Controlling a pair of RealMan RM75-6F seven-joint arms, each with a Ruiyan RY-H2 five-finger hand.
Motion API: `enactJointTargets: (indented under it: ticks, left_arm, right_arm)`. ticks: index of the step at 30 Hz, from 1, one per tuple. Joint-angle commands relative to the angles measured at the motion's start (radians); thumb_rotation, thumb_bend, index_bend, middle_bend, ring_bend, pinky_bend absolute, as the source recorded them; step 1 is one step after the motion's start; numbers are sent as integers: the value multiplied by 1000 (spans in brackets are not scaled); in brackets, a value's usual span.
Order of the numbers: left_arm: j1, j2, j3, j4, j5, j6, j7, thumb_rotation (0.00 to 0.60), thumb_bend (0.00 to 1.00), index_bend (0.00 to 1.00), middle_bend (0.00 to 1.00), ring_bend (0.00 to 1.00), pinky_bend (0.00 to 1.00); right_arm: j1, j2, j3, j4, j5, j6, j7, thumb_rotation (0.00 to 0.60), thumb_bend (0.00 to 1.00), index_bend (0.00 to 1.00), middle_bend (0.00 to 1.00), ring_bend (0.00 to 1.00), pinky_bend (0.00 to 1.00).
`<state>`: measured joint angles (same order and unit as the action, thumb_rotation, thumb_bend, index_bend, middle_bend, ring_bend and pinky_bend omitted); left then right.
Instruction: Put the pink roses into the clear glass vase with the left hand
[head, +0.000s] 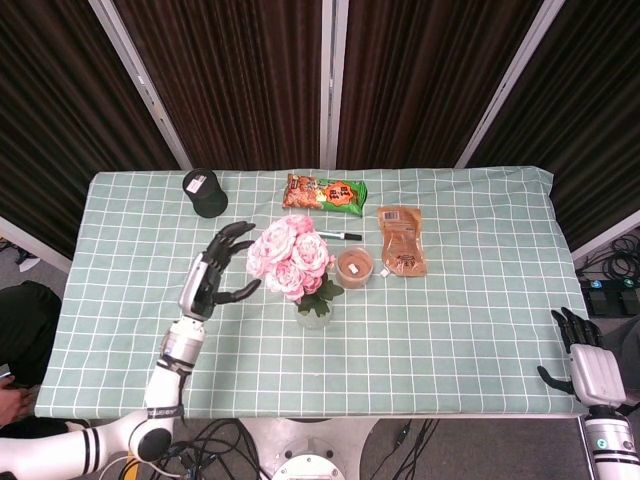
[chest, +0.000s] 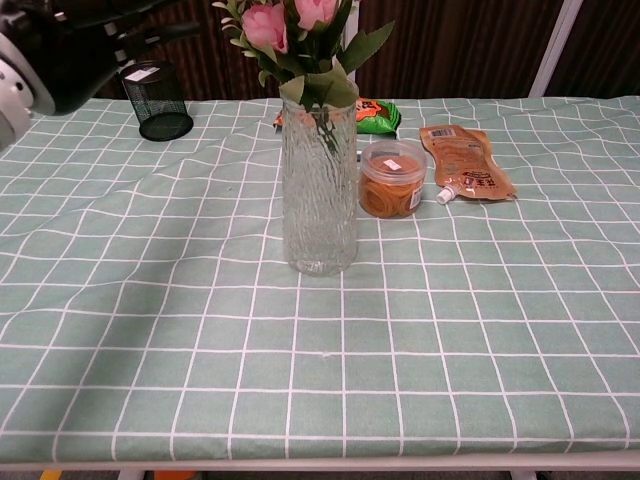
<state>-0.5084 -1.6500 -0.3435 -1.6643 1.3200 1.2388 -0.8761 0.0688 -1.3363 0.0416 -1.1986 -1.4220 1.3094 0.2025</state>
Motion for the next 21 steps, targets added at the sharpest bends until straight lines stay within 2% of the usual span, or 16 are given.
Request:
enactJointTargets:
  ticks: [1,7,10,14,21]
  left_arm:
    - [23,24,-7,28,-19,9,-24,600,167,172,149,77,184]
    - [67,74,-33,87,-52,30,-76,600,168,172,149,77,184]
    - [92,100,-44,121,-65,55,-64,600,169,172,150,77,184]
    - [180,162,35,164,-3,149,41,600,170,174,150,77,185]
    - [239,139,138,351,131,299,276,600,170,187,150,77,185]
  right_arm:
    - [-1,3,2,-4,0,5,-3,600,144,0,0,0,0]
    - [-3,12,7,-17,-4,23,-6,600,145,0,0,0,0]
    - [-6,16,11,-19,-6,36,-1,600,144,0,0,0,0]
    - [-12,11,14,-8,-24,74,13,600,148,0,0,0,0]
    - [-24,-6,1,23,-64,126,23,600,156,0,0,0,0]
